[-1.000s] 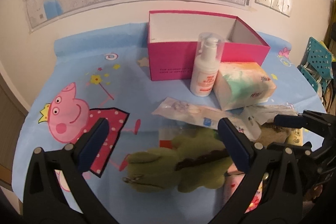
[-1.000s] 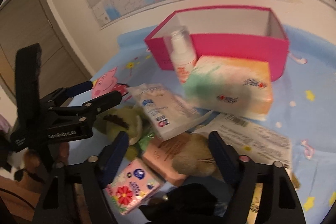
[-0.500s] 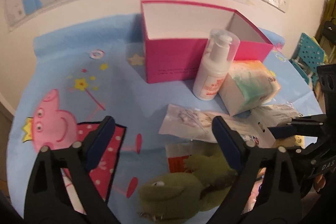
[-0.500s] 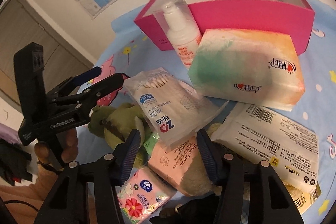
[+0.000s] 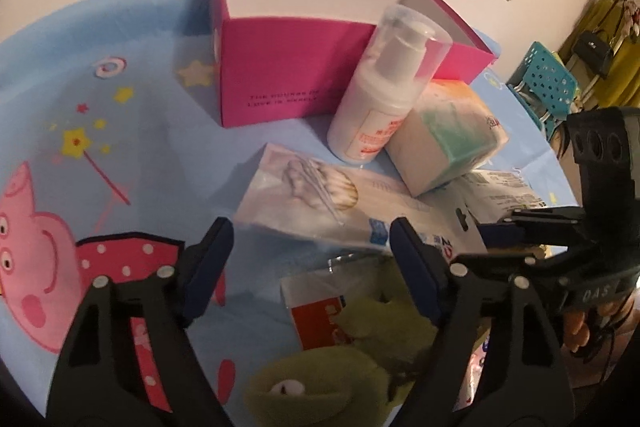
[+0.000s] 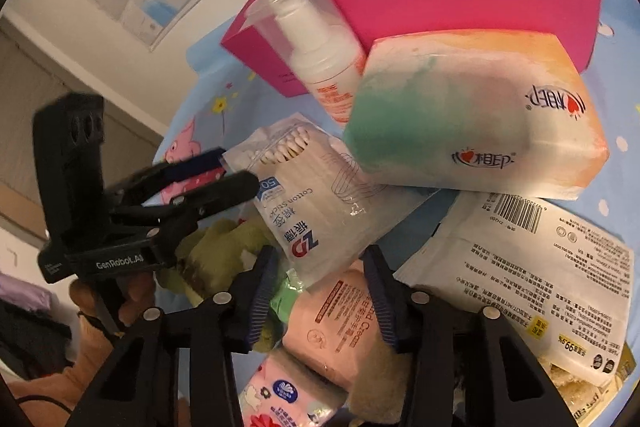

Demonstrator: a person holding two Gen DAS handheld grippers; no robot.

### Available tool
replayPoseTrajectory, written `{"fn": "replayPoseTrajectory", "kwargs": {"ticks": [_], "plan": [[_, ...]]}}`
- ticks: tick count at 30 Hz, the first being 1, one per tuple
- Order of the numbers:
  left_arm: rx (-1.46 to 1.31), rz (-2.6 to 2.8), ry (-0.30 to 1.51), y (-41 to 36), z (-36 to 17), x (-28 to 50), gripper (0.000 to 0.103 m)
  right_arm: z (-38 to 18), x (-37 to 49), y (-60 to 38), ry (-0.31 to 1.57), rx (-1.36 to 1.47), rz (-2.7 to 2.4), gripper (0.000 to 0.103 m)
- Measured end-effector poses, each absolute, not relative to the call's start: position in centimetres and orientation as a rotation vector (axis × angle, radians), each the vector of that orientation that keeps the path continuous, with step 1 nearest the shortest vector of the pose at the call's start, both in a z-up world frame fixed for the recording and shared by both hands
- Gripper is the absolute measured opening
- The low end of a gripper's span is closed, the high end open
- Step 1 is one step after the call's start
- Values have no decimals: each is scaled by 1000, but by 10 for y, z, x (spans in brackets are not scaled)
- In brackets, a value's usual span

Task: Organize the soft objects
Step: 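Move the right gripper onto the white cotton-swab bag and close it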

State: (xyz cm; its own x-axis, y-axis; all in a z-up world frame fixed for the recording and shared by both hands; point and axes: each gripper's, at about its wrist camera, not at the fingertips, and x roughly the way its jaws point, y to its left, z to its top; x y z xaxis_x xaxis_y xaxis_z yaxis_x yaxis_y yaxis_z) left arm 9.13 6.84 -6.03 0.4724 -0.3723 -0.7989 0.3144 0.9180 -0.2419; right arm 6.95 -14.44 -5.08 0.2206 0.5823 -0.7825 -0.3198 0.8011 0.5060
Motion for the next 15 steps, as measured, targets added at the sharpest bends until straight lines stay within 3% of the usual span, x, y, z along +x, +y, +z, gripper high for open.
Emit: {"fn": "replayPoseTrajectory", "kwargs": {"ticks": [7,11,15], "plan": [[-88,-477,1029,77,-66,94,76,-49,59,-154,1146,259,652,29],[-113,-502,1020,84,-62,89,76,-40,54,-146,1117,221,696,15],[-120,-495,1019,89,-60,86,76,-41,54,-146,1140,231,707,14]]}}
